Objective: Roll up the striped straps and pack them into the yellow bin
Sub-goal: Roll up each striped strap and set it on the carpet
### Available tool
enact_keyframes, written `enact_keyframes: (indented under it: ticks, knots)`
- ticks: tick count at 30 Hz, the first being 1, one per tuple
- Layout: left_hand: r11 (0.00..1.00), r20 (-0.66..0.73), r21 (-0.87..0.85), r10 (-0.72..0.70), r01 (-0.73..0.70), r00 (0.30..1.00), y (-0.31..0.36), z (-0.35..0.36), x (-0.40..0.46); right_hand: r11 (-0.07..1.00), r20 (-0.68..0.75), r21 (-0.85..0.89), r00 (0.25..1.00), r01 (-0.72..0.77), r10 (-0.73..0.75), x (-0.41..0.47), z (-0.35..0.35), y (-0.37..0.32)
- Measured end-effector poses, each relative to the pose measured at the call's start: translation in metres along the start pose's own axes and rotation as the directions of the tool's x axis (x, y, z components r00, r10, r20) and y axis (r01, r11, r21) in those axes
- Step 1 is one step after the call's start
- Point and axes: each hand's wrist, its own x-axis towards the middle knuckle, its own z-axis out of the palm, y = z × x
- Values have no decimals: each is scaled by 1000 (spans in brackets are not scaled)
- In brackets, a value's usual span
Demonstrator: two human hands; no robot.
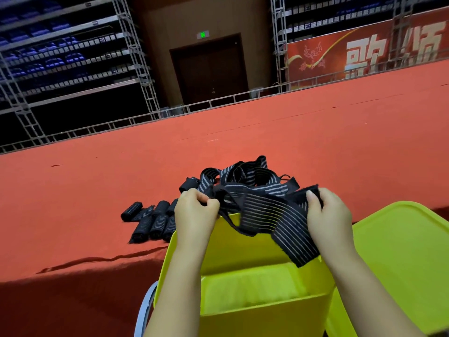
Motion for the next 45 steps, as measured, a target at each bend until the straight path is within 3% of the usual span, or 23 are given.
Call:
enact_keyframes:
  ticks: [3,6,11,14,23,30,38,45]
  knots:
    - [999,-67,-11,-32,31,997,-2,-9,2,993,10,-87,997,-74,75,4,0,18]
    - [999,-54,34,-28,30,998,-8,-15,5,995,28,-51,996,-81,83,8,-5,15]
    - [992,127,121,4,-19,992,-7,-10,-1,999,93,5,995,37,-38,9,-7,1]
    - [990,166,134,24,-47,986,-3,-9,-7,996,166,38,982,85,-90,4,-4,-4]
    - [987,256,131,62,-98,965,20,11,-34,949,146,110,939,297,-311,-28,12,-36]
    - [972,255,207,53,-108,966,18,20,-37,960,244,279,965,25,-96,-42,22,-40]
    - [981,229,190,-1,-44,973,-10,9,-24,922,-35,381,996,-62,82,-4,-10,-16]
    - [994,86,82,65,-72,994,-9,-3,-16,936,-56,350,996,-50,74,0,-12,-8]
